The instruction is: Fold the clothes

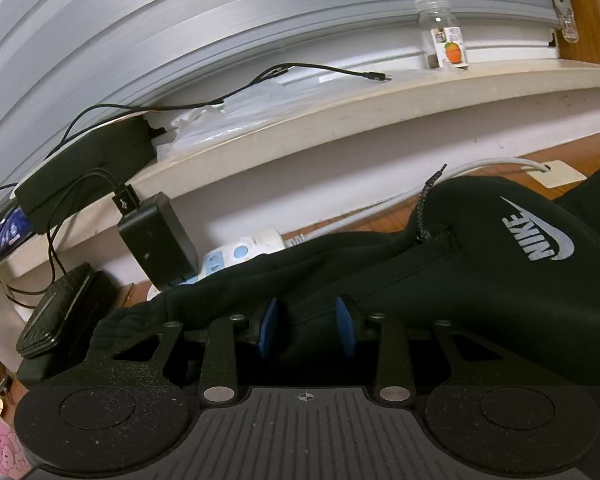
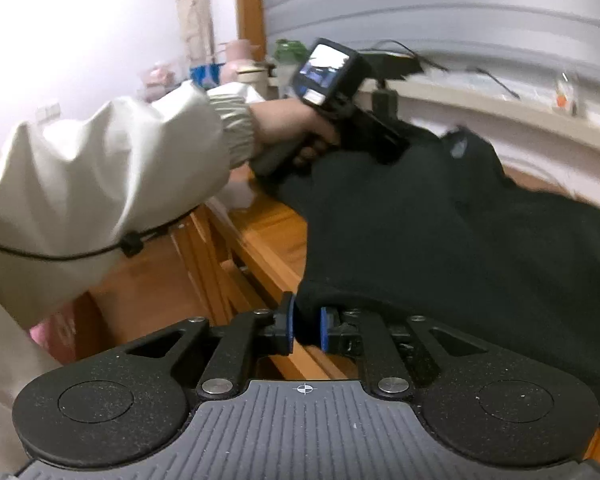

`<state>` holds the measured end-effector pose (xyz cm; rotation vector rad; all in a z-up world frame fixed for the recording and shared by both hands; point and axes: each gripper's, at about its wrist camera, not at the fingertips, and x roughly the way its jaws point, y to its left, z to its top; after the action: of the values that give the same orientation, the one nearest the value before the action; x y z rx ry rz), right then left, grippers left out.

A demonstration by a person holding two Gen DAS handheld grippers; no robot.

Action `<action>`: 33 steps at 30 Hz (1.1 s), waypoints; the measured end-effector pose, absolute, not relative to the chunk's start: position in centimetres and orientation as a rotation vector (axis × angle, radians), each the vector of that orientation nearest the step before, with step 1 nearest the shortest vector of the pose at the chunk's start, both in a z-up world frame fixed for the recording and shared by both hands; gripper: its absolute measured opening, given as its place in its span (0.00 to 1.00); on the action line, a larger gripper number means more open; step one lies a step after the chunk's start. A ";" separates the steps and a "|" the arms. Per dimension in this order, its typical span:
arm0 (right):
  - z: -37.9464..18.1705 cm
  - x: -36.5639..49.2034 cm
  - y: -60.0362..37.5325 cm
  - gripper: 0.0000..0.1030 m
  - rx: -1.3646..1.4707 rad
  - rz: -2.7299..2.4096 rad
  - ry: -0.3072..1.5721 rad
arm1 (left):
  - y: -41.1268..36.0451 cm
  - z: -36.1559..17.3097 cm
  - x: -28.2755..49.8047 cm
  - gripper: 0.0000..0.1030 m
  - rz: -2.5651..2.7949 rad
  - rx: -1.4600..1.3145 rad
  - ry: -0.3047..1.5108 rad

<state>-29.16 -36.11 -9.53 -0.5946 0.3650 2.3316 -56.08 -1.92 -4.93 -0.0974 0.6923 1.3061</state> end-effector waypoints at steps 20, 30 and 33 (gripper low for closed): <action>-9.5 -3.7 -29.1 0.41 -0.380 1.643 0.342 | -6.2 -0.1 -53.4 0.66 1.219 -0.096 0.530; -9.2 8.8 -32.4 0.47 -0.337 1.364 0.359 | -4.4 -0.8 -38.4 0.77 0.979 -0.111 0.506; -9.8 12.2 -33.0 0.48 -0.376 1.284 0.344 | -4.3 -2.8 -36.3 0.77 0.929 -0.120 0.540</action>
<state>12.17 -33.04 -9.85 -0.3755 0.3438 1.2845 -36.31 -4.27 -2.81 -0.1200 0.5400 0.9293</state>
